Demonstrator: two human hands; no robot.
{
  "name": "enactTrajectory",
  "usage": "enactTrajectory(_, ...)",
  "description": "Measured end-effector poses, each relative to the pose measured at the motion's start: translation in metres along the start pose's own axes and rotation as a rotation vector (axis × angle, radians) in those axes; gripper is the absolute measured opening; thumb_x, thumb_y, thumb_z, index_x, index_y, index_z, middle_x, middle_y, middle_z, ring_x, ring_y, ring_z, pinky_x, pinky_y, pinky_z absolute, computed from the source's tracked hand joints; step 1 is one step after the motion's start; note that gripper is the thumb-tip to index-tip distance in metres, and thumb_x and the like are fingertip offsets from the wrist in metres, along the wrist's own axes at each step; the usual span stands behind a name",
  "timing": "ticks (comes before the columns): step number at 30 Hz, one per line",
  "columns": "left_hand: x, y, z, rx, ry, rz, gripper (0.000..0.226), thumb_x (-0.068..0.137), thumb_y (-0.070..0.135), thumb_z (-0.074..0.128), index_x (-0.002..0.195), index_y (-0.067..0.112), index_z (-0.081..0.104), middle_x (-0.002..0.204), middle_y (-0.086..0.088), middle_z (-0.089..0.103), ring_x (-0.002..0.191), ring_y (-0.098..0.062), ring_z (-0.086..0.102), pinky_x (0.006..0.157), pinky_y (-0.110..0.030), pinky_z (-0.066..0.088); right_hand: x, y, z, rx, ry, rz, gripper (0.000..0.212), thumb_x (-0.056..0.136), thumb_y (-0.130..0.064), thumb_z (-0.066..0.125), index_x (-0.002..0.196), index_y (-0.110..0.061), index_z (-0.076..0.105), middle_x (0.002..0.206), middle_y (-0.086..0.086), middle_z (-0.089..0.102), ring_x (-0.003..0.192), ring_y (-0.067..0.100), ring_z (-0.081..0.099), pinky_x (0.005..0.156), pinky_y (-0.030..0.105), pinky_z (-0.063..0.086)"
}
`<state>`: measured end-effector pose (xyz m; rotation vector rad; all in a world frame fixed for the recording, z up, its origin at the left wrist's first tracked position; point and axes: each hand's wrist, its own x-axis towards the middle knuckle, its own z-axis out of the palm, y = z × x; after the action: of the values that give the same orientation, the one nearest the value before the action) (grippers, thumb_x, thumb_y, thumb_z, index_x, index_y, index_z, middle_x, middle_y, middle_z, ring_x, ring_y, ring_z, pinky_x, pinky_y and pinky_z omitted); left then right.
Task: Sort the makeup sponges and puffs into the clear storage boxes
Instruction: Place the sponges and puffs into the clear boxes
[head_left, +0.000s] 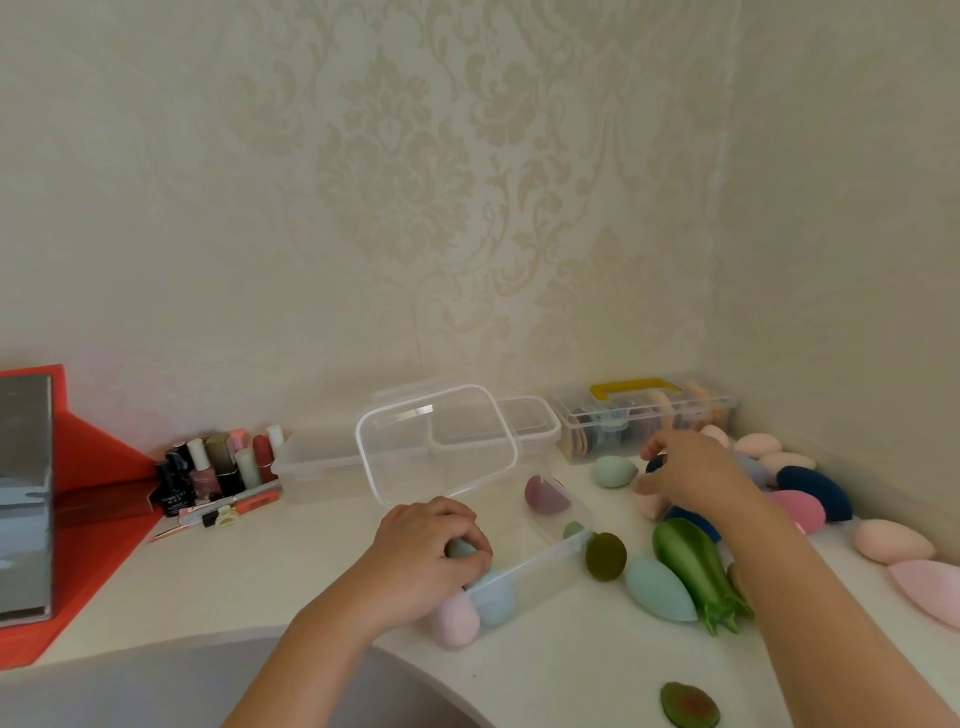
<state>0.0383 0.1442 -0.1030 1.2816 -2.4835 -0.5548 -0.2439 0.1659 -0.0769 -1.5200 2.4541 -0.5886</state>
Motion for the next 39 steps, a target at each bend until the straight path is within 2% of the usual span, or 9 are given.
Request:
enactTrajectory(4, 0.001, 0.001, 0.002, -0.003, 0.02, 0.013, 0.014, 0.081, 0.039, 0.056, 0.069, 0.048, 0.057, 0.115, 0.03, 0.046, 0.111, -0.006, 0.045, 0.103, -0.028, 0.032, -0.004, -0.004, 0.008, -0.125, -0.057, 0.038, 0.059, 0.07, -0.029, 0.08, 0.122, -0.024, 0.054, 0.126, 0.006, 0.045, 0.105, 0.02, 0.055, 0.094, 0.033, 0.049)
enactTrajectory(9, 0.0, 0.004, 0.001, 0.001, 0.045, 0.033, 0.01, 0.082, 0.038, 0.057, 0.074, 0.045, 0.056, 0.115, 0.026, 0.047, 0.112, -0.003, 0.043, 0.105, -0.028, 0.03, -0.007, -0.011, 0.012, -0.129, 0.014, 0.034, 0.038, 0.079, -0.013, 0.069, 0.113, -0.02, 0.055, 0.125, 0.008, 0.045, 0.104, 0.02, 0.053, 0.086, 0.026, 0.045)
enactTrajectory(14, -0.002, 0.004, 0.0, -0.009, 0.06, 0.038, 0.005, 0.082, 0.039, 0.057, 0.081, 0.043, 0.059, 0.118, 0.024, 0.047, 0.116, -0.004, 0.041, 0.106, -0.027, 0.028, -0.015, -0.034, -0.002, 0.378, 0.19, -0.138, 0.017, 0.09, -0.016, 0.05, 0.107, -0.014, 0.05, 0.101, 0.008, 0.058, 0.084, 0.022, 0.055, 0.07, 0.029, 0.041)
enactTrajectory(16, -0.002, 0.005, 0.0, 0.004, 0.07, 0.042, 0.005, 0.083, 0.038, 0.057, 0.086, 0.039, 0.061, 0.122, 0.023, 0.047, 0.117, -0.004, 0.038, 0.107, -0.026, 0.025, -0.03, -0.053, -0.007, 0.576, 0.12, -0.222, 0.014, 0.093, -0.016, 0.045, 0.104, -0.012, 0.052, 0.086, 0.007, 0.06, 0.067, 0.017, 0.057, 0.06, 0.027, 0.043)
enactTrajectory(20, -0.001, 0.004, 0.0, 0.024, 0.072, 0.049, 0.004, 0.083, 0.038, 0.057, 0.086, 0.039, 0.06, 0.121, 0.023, 0.047, 0.116, -0.004, 0.039, 0.106, -0.024, 0.024, -0.056, -0.082, 0.004, 0.444, -0.139, -0.412, 0.017, 0.092, -0.018, 0.049, 0.1, -0.018, 0.064, 0.077, 0.001, 0.066, 0.056, 0.008, 0.058, 0.05, 0.014, 0.044)
enactTrajectory(24, -0.001, 0.003, 0.001, 0.016, 0.068, 0.051, 0.005, 0.081, 0.039, 0.058, 0.085, 0.039, 0.06, 0.113, 0.024, 0.051, 0.111, -0.006, 0.043, 0.103, -0.027, 0.03, -0.059, -0.095, 0.034, 0.301, -0.241, -0.418, 0.017, 0.083, -0.02, 0.055, 0.097, -0.018, 0.066, 0.077, -0.003, 0.067, 0.058, 0.006, 0.059, 0.058, 0.016, 0.048)
enactTrajectory(33, -0.003, 0.006, 0.001, 0.038, 0.089, 0.061, 0.012, 0.083, 0.039, 0.056, 0.093, 0.036, 0.062, 0.107, 0.02, 0.047, 0.101, -0.007, 0.038, 0.098, -0.022, 0.025, -0.044, -0.114, 0.06, 0.014, -0.107, -0.357, 0.005, 0.079, -0.018, 0.06, 0.076, -0.013, 0.06, 0.094, 0.011, 0.07, 0.087, 0.026, 0.066, 0.073, 0.032, 0.051)
enactTrajectory(36, -0.002, 0.008, -0.002, 0.06, 0.07, 0.055, 0.016, 0.084, 0.039, 0.056, 0.099, 0.035, 0.061, 0.111, 0.016, 0.048, 0.105, -0.009, 0.039, 0.098, -0.021, 0.024, -0.041, -0.111, 0.061, 0.128, -0.143, -0.327, 0.017, 0.08, -0.022, 0.067, 0.089, -0.014, 0.056, 0.099, 0.008, 0.066, 0.09, 0.024, 0.065, 0.08, 0.034, 0.051)
enactTrajectory(39, -0.001, 0.011, -0.005, 0.101, 0.024, 0.021, 0.026, 0.084, 0.041, 0.055, 0.11, 0.038, 0.057, 0.117, 0.011, 0.048, 0.111, -0.013, 0.039, 0.099, -0.023, 0.023, -0.039, -0.106, 0.056, 0.204, -0.206, -0.309, 0.025, 0.076, -0.01, 0.07, 0.099, -0.012, 0.062, 0.094, 0.001, 0.06, 0.086, 0.016, 0.062, 0.077, 0.027, 0.052)
